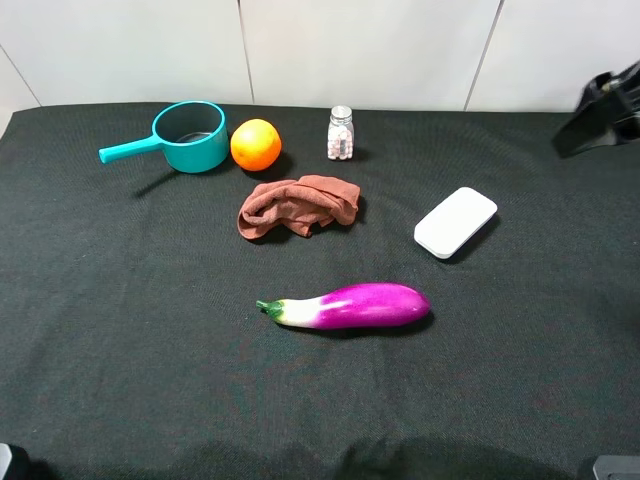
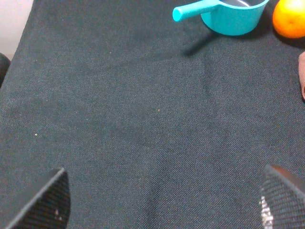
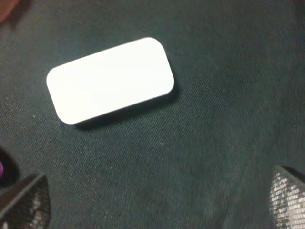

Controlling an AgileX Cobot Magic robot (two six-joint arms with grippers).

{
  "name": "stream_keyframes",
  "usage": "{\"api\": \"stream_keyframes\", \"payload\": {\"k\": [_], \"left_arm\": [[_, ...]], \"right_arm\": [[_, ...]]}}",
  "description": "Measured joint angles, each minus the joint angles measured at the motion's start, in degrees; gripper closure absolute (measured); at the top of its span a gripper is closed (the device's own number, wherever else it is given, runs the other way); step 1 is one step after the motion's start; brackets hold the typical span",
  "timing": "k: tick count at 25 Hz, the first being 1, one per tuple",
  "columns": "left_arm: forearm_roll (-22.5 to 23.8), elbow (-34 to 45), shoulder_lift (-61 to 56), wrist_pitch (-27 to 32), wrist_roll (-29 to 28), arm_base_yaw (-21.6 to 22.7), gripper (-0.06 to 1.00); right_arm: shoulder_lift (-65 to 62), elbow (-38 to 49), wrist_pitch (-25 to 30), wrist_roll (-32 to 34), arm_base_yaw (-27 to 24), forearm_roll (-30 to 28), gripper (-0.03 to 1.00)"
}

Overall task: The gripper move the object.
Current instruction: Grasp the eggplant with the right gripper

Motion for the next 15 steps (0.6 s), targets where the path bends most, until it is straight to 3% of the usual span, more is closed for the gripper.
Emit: {"api": "stream_keyframes", "payload": {"k": [6,15], "left_arm": [[0.0,0.0,0.0,0.0,0.0,0.0,0.12],[0.0,0.0,0.0,0.0,0.0,0.0,0.12]], "right_arm": [[4.8,-0.1,-3.1,1.4,9.6,-4.9,0.27],[11.4,-0.1,-3.3,2.4,22.7,-9.3,0.27]]}}
